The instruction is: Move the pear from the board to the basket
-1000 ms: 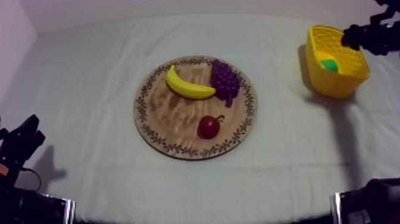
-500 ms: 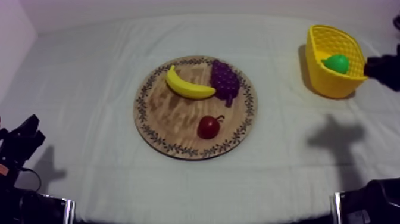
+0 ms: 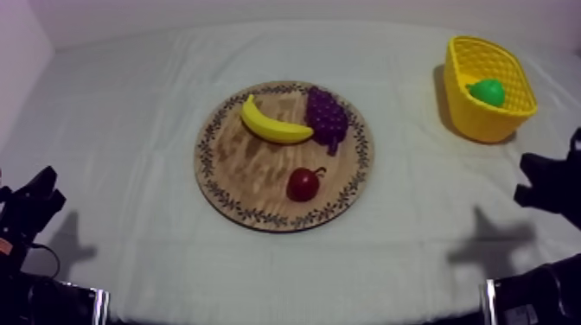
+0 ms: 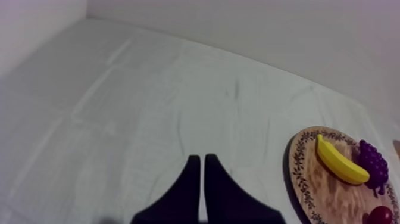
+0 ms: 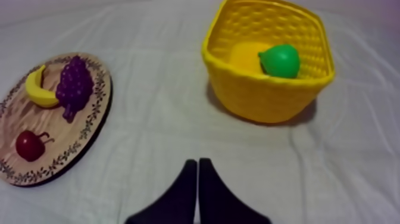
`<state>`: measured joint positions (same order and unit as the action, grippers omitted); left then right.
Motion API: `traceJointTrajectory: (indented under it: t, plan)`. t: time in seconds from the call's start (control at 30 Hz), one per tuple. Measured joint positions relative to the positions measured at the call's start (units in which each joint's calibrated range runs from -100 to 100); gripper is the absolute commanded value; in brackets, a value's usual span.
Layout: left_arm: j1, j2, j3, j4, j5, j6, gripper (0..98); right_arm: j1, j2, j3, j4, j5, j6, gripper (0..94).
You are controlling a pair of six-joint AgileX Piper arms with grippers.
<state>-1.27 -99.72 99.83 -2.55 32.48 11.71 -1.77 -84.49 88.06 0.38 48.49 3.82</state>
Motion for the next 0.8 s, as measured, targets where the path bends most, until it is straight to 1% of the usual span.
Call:
traceJointTrajectory:
  t: [0.07, 0.13, 0.2, 0.27, 0.37, 0.43, 0.5, 0.6, 0.73, 0.8]
  plan:
    - [0.0, 0.0, 0.0, 0.0, 0.0, 0.0, 0.1, 0.3, -2.9, 2.8, -0.4, -0.3, 0.1, 0.5]
    - [0.0, 0.0, 0.0, 0.0, 0.0, 0.0, 0.1, 1.3, -5.3, 5.5, -1.4, -0.7, 0.8, 0.5]
    - [0.0, 0.0, 0.0, 0.0, 0.0, 0.0, 0.1, 2.6, -7.4, 7.6, -2.3, -2.2, 2.0, 0.5]
    - [0.0, 0.0, 0.0, 0.0, 0.0, 0.0, 0.1, 3.6, -9.2, 9.0, -2.8, -3.7, 2.1, 0.5]
    - [0.0, 0.0, 0.0, 0.0, 0.0, 0.0, 0.1, 4.4, -10.7, 10.2, -2.2, -5.6, 1.3, 0.5]
    - [0.0, 0.0, 0.0, 0.0, 0.0, 0.0, 0.1, 4.7, -11.0, 11.0, -2.1, -8.1, 0.4, 0.5]
    - [0.0, 0.0, 0.0, 0.0, 0.0, 0.0, 0.1, 5.1, -11.0, 11.4, -2.1, -10.5, 0.4, 0.5]
    - [0.0, 0.0, 0.0, 0.0, 0.0, 0.0, 0.1, 5.7, -11.1, 11.5, -1.9, -11.6, 2.0, 0.5]
    - [0.0, 0.0, 0.0, 0.0, 0.0, 0.0, 0.1, 6.4, -11.1, 11.6, -1.9, -11.7, 5.8, 0.5]
    - [0.0, 0.0, 0.0, 0.0, 0.0, 0.0, 0.1, 6.6, -11.1, 11.7, -1.9, -11.9, 7.1, 0.5]
